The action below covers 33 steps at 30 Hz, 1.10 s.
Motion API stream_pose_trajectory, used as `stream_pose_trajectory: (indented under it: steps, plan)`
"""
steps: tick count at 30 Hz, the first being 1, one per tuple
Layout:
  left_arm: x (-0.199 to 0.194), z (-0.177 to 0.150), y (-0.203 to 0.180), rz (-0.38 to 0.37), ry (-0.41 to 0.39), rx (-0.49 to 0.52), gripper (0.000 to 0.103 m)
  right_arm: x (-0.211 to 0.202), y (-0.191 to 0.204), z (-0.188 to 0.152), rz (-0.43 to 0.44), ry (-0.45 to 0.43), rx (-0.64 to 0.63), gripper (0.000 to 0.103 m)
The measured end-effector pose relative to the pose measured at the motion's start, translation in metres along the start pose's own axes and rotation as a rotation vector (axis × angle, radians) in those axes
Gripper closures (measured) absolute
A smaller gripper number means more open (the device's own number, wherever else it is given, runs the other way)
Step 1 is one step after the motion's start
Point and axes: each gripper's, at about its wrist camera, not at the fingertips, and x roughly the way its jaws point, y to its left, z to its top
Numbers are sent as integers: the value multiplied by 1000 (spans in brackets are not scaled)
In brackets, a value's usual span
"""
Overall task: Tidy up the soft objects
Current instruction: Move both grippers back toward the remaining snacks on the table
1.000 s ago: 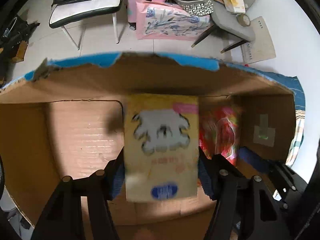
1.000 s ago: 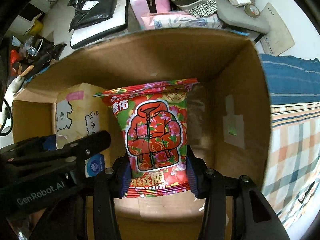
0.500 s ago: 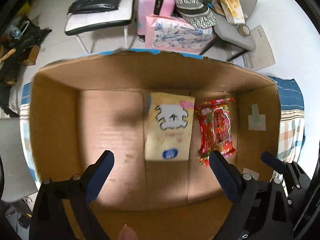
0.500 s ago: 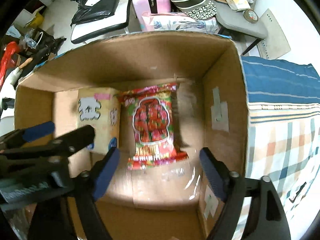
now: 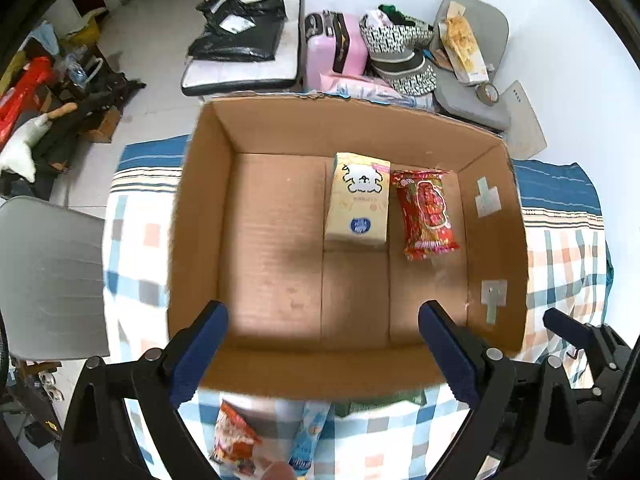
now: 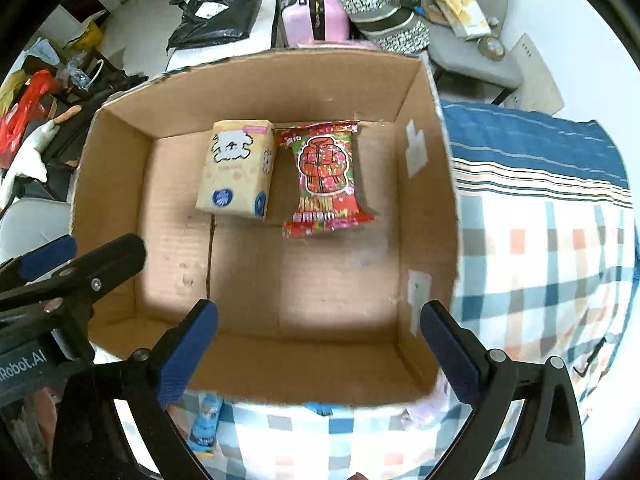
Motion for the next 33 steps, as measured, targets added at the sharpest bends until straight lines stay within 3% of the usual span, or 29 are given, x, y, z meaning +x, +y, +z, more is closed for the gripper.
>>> stream_pose_trajectory:
  steps: [7,18,22,29,33]
  plan:
    - [-51,-36,-2,22,-96,10,6,-55,-1,-41,6,-73,-9,0]
    - [-92,-76,5,28,-150,-14,6,-108,2,-85,68,-127,-27,0]
    - [-83,-101,21,91,-133,-30,6,-97,0,-105,89,-91,-19,0]
    - [-25,-138,79,134,20,-159,6,-27,7,-136,183,39,-13,0]
    - [0,-153,102,139,78,-209,6,10,28,-134,132,26,-104,0]
